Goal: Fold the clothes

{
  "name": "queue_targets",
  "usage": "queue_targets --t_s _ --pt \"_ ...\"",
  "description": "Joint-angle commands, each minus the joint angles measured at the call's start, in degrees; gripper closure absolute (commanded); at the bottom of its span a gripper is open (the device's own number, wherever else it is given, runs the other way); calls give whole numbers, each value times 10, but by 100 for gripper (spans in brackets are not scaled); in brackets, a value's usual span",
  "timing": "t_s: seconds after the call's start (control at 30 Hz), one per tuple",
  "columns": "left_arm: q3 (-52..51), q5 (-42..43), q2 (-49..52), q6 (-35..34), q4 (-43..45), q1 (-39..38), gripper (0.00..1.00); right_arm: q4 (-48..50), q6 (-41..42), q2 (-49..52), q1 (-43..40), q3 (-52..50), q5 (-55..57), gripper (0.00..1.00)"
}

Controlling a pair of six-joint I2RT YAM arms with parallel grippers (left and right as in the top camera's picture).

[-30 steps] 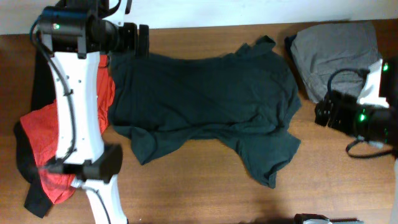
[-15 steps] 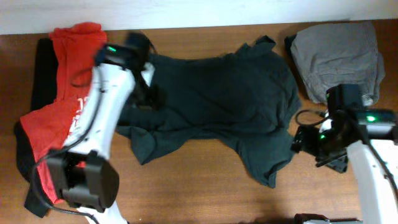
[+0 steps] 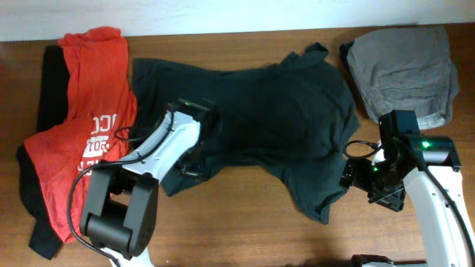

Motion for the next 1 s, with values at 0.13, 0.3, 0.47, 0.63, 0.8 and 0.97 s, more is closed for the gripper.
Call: queue_targets --t_s 0.13,0.3,0.47,0.63,0.8,0.97 --pt "-102 -57 -4 -66 84 -11 21 12 3 -6 4 -4 -2 12" --pt "-116 -77 -4 -66 131 -11 31 17 3 -6 4 -4 -2 12" --pt "-114 -87 -4 -64 132 -11 32 18 3 -6 4 -4 -2 12" --pt "-66 -87 -4 -63 99 -11 32 27 3 -6 4 -4 -3 12" --pt "-10 -86 -4 -62 65 -11 32 28 3 -6 4 -4 -2 12" --pt "-11 -86 -4 -50 68 -11 33 32 3 -6 4 -4 -2 12"
